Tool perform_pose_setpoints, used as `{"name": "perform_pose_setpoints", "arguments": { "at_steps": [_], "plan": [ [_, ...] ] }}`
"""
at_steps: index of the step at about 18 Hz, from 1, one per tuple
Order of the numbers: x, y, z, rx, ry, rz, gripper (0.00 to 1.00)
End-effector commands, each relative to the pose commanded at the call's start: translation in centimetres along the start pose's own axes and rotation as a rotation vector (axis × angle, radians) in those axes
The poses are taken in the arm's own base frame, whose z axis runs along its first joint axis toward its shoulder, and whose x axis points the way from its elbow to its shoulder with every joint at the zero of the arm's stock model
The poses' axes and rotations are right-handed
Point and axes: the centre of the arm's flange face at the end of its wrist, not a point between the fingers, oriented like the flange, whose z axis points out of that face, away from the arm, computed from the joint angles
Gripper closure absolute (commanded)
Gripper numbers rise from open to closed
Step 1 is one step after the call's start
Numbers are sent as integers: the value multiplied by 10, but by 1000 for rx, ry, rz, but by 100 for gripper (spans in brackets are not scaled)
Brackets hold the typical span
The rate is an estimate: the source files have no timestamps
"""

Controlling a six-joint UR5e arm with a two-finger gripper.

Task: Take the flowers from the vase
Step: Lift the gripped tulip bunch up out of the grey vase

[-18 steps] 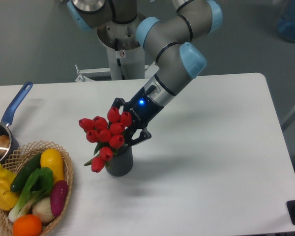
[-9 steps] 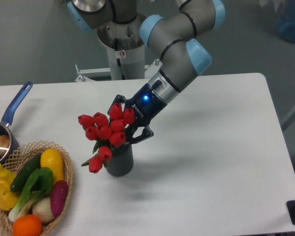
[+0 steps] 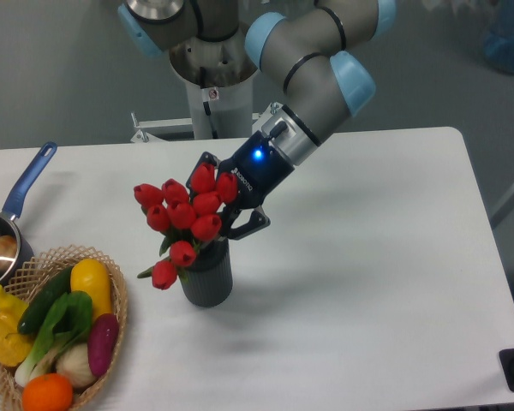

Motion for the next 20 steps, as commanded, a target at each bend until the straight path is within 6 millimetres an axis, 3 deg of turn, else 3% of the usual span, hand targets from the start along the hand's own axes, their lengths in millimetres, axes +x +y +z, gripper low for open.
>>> {"name": "perform_pose_setpoints", "arguments": {
  "at_steps": [9,20],
  "plan": [
    [4,-10,-22,62,-14,-48,47],
    [-10,-31,-62,239,-53,-144,47]
  ]
}}
